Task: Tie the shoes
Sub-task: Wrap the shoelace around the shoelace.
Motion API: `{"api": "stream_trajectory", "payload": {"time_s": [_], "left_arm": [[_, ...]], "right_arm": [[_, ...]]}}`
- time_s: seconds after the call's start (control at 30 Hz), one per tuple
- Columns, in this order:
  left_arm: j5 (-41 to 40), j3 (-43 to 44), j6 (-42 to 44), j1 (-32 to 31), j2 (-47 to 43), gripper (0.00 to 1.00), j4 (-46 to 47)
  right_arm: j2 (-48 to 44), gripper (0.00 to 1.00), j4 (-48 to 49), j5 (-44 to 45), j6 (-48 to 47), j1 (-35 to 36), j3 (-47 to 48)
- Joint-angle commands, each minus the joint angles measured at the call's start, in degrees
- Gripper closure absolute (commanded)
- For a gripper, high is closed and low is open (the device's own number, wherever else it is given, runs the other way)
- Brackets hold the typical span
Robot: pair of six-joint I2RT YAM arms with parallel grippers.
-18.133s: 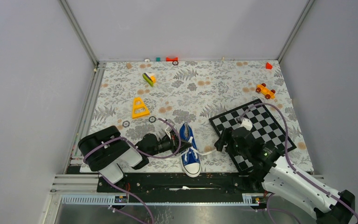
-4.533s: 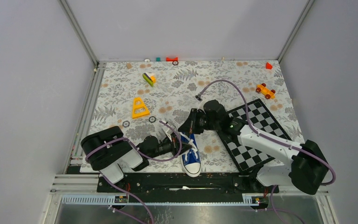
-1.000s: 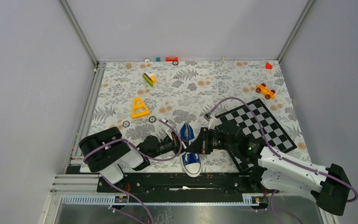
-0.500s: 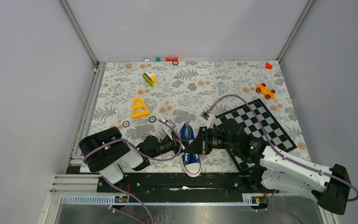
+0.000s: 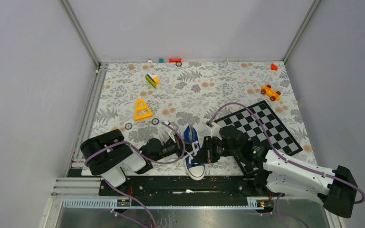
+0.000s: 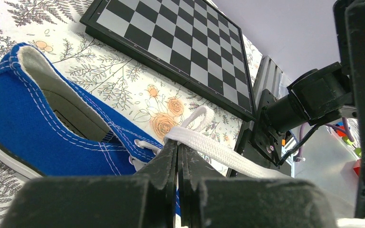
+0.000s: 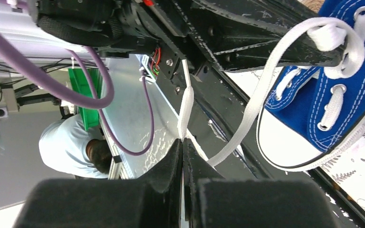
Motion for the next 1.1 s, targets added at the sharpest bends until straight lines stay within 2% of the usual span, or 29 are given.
{"api": "stream_trajectory", "payload": {"time_s": [0.0,0.3,0.4,0.53,0.63,0.77,0.87,1.07], "left_arm": [[-0.6,0.2,-0.1,-0.2,-1.9,1.0,4.3],[-1.3,-1.9,0.4,-0.2,-4.0,1.0,4.4],[-0.4,-1.7,0.3,-0.2,-3.5,1.0,4.4],[-0.2,-1.6,0.2,-0.2,-3.2,1.0,4.4],[0.1,-1.6,0.1,-0.2,-3.3,1.0,4.4],[0.2,-1.8,0.0,-0.2,-3.6,1.0,4.4],[0.6,-1.8,0.1,-0.2,-3.6,1.0,4.4],[3.6,-2.5,1.2,-0.2,-3.6,1.0,4.3]], "right_arm": [[1.4,1.0,1.3,2.5,-2.1,0.6,0.3],[0.8,1.0,-4.0,7.7,-4.7,0.6,-1.5],[0.6,0.84,-6.0,8.4,-5.2,0.6,-2.0],[-0.3,0.53,-6.4,9.5,-5.2,0.5,-3.1],[-1.0,0.38,-7.4,11.2,-5.4,0.5,-2.9],[-3.0,0.35,-9.2,16.6,-6.6,0.3,-2.5],[-4.1,0.44,-6.9,21.6,-6.4,-1.0,-4.7],[1.2,0.52,3.0,13.0,-6.1,-10.2,-6.0]]}}
